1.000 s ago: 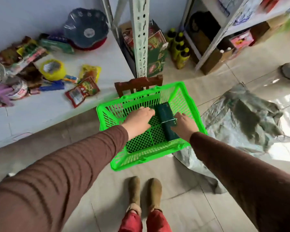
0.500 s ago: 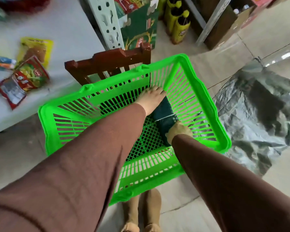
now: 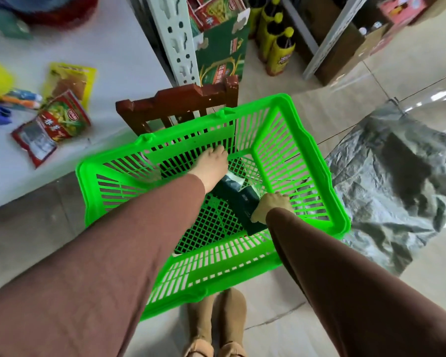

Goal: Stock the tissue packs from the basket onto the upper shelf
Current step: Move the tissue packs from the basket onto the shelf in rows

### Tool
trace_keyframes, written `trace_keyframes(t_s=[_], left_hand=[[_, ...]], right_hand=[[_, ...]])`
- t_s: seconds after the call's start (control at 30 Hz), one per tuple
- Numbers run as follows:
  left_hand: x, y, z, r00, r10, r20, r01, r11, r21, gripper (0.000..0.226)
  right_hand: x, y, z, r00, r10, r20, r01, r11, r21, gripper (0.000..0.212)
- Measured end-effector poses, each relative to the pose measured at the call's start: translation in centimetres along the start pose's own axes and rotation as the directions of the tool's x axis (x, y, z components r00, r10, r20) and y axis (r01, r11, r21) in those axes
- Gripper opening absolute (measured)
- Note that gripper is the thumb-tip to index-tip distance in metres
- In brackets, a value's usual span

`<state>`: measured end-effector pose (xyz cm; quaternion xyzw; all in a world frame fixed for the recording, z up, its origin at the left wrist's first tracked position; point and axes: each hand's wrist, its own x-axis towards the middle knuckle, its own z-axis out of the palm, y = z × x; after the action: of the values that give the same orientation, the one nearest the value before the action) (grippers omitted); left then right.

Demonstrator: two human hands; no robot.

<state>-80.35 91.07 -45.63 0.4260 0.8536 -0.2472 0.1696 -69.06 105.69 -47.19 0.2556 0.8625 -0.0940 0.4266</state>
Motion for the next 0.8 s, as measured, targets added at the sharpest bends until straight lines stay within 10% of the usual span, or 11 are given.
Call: trace_keyframes(t_s=[0.3, 0.47, 0.8], left_hand=[[-18.4, -8.0, -6.8, 0.920, -0.376, 0.110, 0.354, 0.676, -0.646, 0.057], [-32.6, -14.5, -16.6, 0.846, -0.522, 0.111, 0.419, 0.519, -0.745, 0.060], [-59.4, -28.1, -31.0, 0.636, -0.762, -0.125, 0.490, 0.523, -0.697, 0.062]], right_hand=[[-13.7, -0.6, -11.9, 0.913, -0.375, -0.160, 0.402, 0.893, 0.202, 0.053], [-28.0, -4.5, -23.6, 0.723, -0.627, -0.291, 0.667, 0.743, 0.059, 0.061], [-53.7, -16.9, -40.9, 0.277, -0.890, -0.361, 0.877, 0.388, -0.284, 0.048]])
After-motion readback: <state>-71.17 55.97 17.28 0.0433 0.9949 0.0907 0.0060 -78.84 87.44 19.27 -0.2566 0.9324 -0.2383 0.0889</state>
